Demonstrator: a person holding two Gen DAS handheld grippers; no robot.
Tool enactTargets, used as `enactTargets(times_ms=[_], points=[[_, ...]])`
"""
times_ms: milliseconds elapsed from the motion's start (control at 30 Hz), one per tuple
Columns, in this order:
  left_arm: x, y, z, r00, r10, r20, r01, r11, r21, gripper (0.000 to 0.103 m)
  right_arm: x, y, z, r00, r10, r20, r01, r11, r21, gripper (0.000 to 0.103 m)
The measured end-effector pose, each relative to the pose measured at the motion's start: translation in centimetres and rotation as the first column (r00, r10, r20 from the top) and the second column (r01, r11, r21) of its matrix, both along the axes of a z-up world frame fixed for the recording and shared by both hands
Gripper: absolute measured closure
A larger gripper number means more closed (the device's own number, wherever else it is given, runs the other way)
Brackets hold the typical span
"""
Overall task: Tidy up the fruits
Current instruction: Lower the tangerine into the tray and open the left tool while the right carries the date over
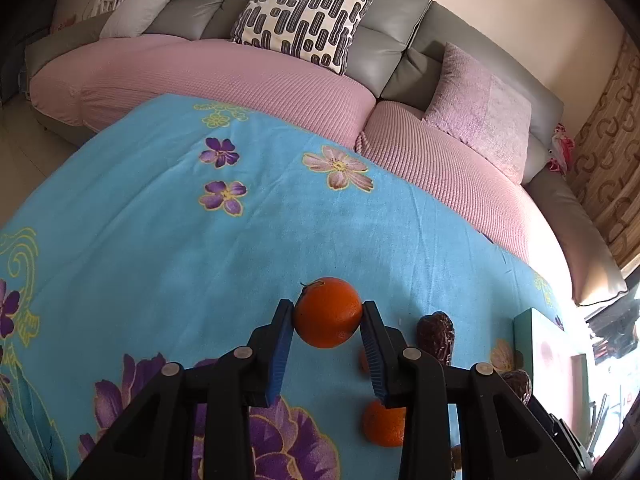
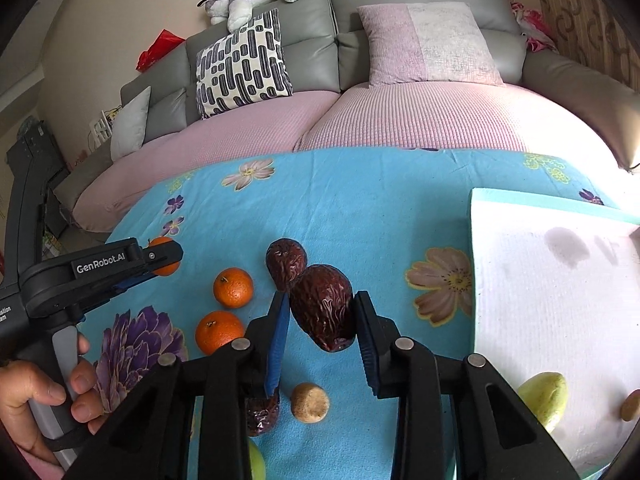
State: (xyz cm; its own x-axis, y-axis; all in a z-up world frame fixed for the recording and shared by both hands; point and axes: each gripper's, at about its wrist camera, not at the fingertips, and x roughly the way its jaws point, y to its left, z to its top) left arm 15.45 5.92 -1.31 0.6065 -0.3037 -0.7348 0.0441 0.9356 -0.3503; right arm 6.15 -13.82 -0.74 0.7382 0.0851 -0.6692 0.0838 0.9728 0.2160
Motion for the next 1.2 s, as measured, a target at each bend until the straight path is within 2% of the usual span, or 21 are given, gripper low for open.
enactTargets(times_ms=[267, 367, 800, 1000, 1200], points=[[-2.4, -1.4, 1.7, 0.999, -0.044, 0.030, 0.044, 0.999, 0.008, 0.067, -1.7, -2.2, 1.4, 0.999, -0.052, 0.017, 0.052, 0.998, -0.022, 0.069], [-3.0, -2.2, 2.3, 0.997, -0.066, 0.042, 0.065, 0.998, 0.014, 0.067, -2.4, -3.2, 1.7, 0.998, -0.065, 0.021, 0.065, 0.998, -0.004, 0.069], [-5.1, -7.2, 3.7, 0.981, -0.179, 0.074, 0.176, 0.984, 0.036, 0.067, -4.6, -8.0, 2.7, 0.986, -0.165, 0.017, 0.165, 0.986, -0.017, 0.068], [-6.5, -11.8, 3.9, 0.954, -0.290, 0.074, 0.287, 0.957, 0.050, 0.067, -6.1, -12.2, 2.2, 0.958, -0.285, -0.044, 0.285, 0.958, -0.019, 0.068], [-8.5, -16.6, 3.9, 0.908, -0.411, 0.078, 0.407, 0.911, 0.061, 0.067, -8.4, -16.4, 2.2, 0.909, -0.409, -0.077, 0.407, 0.913, -0.038, 0.068]])
